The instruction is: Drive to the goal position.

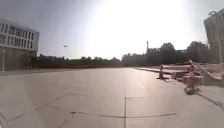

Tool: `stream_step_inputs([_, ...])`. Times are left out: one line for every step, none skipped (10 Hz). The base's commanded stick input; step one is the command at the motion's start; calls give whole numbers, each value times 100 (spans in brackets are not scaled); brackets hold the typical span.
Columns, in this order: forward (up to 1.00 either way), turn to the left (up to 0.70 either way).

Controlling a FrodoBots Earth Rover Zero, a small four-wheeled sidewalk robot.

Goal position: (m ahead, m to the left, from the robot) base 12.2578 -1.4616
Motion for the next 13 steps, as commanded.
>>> stream_step_inputs([70,-2])
stream_step_inputs([70,-2])
stream_step_inputs([70,-2])
stream_step_inputs([70,-3])
stream_step_inputs([70,-3])
stream_step_inputs([70,-3])
stream_step_inputs([70,-3])
stream_step_inputs([70,-3])
stream_step_inputs([70,-3])
stream_step_inputs([70,-3])
stream_step_inputs([70,-2])
stream_step_inputs([70,-2])
stream_step_inputs([70,-3])
